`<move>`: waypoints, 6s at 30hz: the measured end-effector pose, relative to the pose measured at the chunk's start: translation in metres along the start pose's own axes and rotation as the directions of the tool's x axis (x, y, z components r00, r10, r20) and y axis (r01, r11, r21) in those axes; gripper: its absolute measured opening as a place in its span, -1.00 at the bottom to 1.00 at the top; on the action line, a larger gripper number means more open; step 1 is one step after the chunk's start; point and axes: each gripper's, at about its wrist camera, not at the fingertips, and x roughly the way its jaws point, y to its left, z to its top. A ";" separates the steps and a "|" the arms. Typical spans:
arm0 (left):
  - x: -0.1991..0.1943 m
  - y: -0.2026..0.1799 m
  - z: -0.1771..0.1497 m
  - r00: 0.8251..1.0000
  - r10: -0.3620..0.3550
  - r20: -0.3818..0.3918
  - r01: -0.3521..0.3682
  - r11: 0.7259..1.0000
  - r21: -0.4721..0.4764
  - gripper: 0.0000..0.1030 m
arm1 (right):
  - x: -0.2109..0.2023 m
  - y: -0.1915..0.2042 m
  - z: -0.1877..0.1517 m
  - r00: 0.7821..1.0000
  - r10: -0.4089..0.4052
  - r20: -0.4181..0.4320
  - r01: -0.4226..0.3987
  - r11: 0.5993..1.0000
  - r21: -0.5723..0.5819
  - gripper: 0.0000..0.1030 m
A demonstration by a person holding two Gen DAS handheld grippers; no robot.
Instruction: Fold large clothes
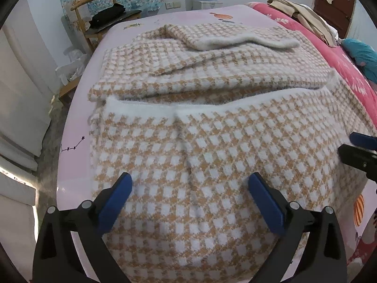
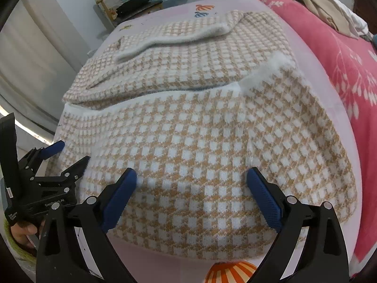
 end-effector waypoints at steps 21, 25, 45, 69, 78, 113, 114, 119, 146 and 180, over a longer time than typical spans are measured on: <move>0.005 -0.002 0.003 1.000 0.009 -0.027 -0.010 0.999 -0.031 0.90 | 0.002 0.001 0.001 1.000 0.002 -0.008 -0.002 1.000 0.003 0.79; 0.005 -0.003 0.002 1.000 0.011 -0.028 -0.012 0.999 -0.035 0.90 | 0.001 0.000 0.002 1.000 0.002 -0.006 -0.002 1.000 -0.001 0.79; -0.002 0.004 -0.001 0.999 -0.011 0.031 0.012 0.999 -0.041 0.91 | 0.001 0.010 0.004 0.999 0.045 0.006 -0.045 0.999 -0.021 0.79; 0.001 0.101 0.004 0.972 -0.158 0.173 0.192 0.961 -0.201 -0.27 | 0.006 0.014 0.006 0.999 0.049 0.000 -0.049 0.999 -0.021 0.79; 0.011 0.123 0.010 0.913 -0.378 0.152 0.405 0.883 -0.236 -0.27 | 0.007 0.014 0.006 0.999 0.050 0.000 -0.050 0.999 -0.020 0.79; 0.010 0.068 0.014 0.996 -0.064 0.055 0.064 0.998 -0.006 -0.29 | -0.052 -0.072 0.022 0.985 0.027 0.170 -0.045 0.994 0.104 0.63; 0.011 0.066 0.015 0.997 -0.061 0.055 0.061 0.998 -0.008 -0.29 | -0.052 -0.075 0.026 0.984 0.024 0.175 -0.043 0.993 0.106 0.58; 0.010 0.062 0.013 0.998 -0.030 0.061 0.030 1.000 0.002 -0.29 | -0.024 -0.095 0.060 0.990 0.012 0.144 -0.026 0.995 0.099 0.22; 0.011 0.060 0.016 0.999 -0.011 0.051 0.011 1.000 -0.011 -0.29 | 0.004 -0.113 0.080 0.993 0.107 -0.059 -0.106 0.994 0.020 -0.56; 0.009 0.053 0.016 0.999 0.025 0.047 -0.026 1.000 0.013 -0.29 | 0.014 -0.087 0.074 0.997 0.011 -0.075 -0.014 0.999 -0.040 -0.58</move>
